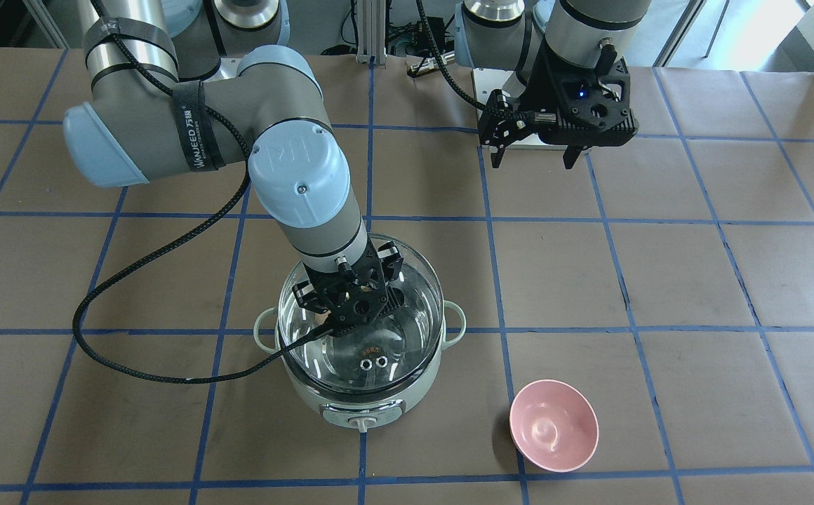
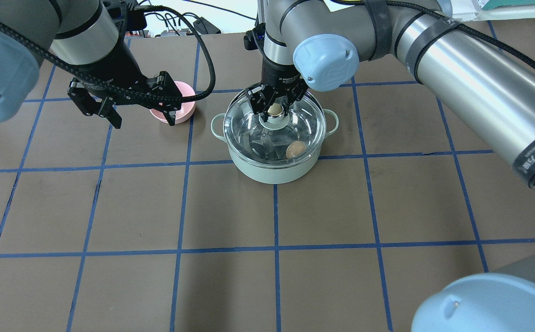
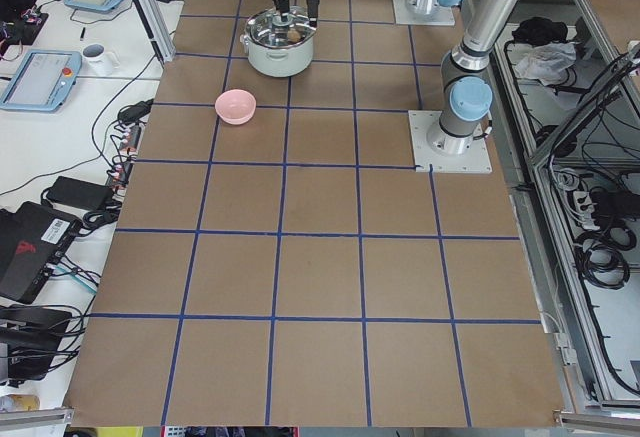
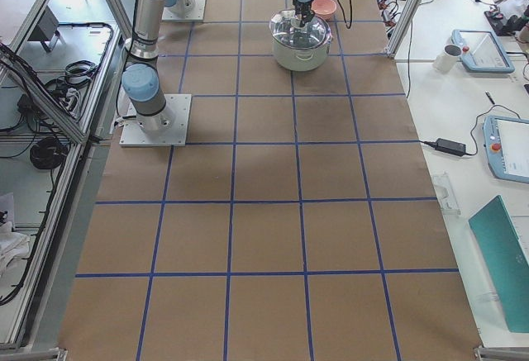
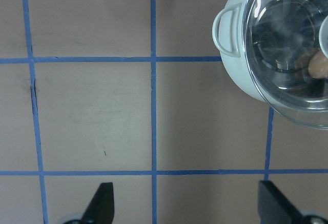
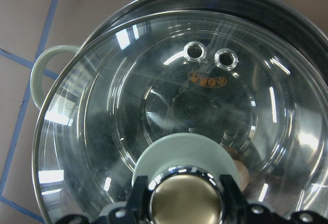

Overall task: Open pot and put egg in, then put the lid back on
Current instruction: 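Lower the glass lid onto the pot with the right gripper and settle it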

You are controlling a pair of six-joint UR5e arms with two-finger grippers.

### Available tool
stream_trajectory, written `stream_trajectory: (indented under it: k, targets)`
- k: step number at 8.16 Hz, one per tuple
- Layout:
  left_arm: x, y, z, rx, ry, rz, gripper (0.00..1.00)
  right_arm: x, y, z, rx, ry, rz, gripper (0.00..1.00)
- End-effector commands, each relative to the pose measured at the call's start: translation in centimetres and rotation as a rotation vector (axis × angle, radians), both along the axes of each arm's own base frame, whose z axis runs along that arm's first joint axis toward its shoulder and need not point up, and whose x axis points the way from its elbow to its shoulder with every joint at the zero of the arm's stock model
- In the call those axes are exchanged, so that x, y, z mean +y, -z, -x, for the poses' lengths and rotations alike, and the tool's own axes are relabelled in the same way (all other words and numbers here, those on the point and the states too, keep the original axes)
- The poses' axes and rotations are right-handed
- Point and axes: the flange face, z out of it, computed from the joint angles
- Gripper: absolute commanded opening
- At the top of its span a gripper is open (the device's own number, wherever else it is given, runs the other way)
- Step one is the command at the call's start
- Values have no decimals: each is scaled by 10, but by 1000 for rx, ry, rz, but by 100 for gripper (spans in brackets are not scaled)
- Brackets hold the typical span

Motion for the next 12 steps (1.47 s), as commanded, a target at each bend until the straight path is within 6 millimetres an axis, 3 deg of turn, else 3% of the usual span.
stream_trajectory:
  k: [1, 5, 12]
  targets:
    - [0, 0, 0, 0, 1, 0, 100, 0, -2, 0, 0, 11, 1, 0]
    - [0, 0, 0, 0, 1, 0, 100, 0, -27, 0, -14, 14, 46, 0]
    - [0, -1, -1, -14, 3, 3, 100, -10, -7, -1, 9, 11, 63, 0]
